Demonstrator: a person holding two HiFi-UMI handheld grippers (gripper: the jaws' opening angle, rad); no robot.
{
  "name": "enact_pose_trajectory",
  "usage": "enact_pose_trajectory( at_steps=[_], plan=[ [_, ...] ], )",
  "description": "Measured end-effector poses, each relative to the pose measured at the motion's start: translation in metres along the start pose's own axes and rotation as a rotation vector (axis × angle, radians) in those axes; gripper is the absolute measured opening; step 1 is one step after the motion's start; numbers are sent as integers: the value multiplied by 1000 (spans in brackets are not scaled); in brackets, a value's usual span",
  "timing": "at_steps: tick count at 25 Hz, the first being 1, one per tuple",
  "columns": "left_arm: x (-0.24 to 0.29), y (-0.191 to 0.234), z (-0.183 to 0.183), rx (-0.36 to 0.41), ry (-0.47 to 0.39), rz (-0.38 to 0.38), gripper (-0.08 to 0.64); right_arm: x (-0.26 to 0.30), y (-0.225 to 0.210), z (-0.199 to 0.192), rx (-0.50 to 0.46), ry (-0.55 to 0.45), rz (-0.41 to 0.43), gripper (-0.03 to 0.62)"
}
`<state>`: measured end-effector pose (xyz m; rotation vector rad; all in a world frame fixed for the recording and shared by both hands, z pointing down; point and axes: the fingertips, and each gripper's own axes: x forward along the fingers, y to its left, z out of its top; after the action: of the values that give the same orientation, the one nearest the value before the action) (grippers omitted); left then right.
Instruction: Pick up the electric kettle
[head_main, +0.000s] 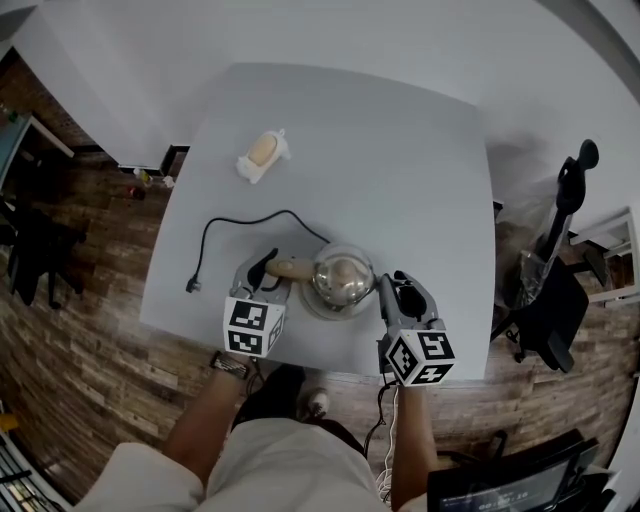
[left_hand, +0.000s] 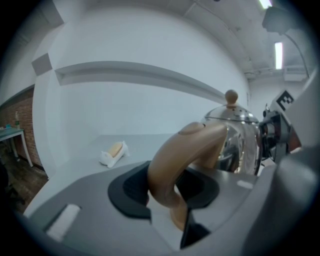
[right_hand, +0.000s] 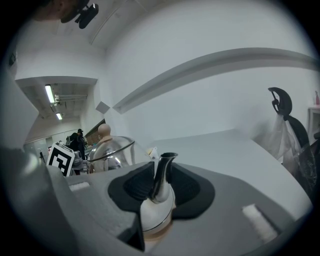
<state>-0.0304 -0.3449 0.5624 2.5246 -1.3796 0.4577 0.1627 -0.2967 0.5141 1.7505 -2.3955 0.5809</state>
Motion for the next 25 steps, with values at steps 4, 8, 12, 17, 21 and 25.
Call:
enact_pose_trajectory(
  at_steps=[4,8,12,17,21,25],
  plan=[
    [-3,-1,4,-5,-9,6,152,-3,2,6,-7,-13,5,104],
    [-7,-2,9,-9,-25,-1,152,-7,4,12,-14,-24,6,104],
    [-11,-5,14,4,-38,-8,152,-12,6,16,-21,-34,8,104],
    [-13,-7,22,2,-55,-11,150,-17,7,24,-28,-50,11,104],
    [-14,-10,29,13,-65,-15,150,-20,6,29,-32,-56,12,104],
    [-17,-11,37,15,-82,-13,150,-25,8,37,-39,-77,16,104]
  ],
)
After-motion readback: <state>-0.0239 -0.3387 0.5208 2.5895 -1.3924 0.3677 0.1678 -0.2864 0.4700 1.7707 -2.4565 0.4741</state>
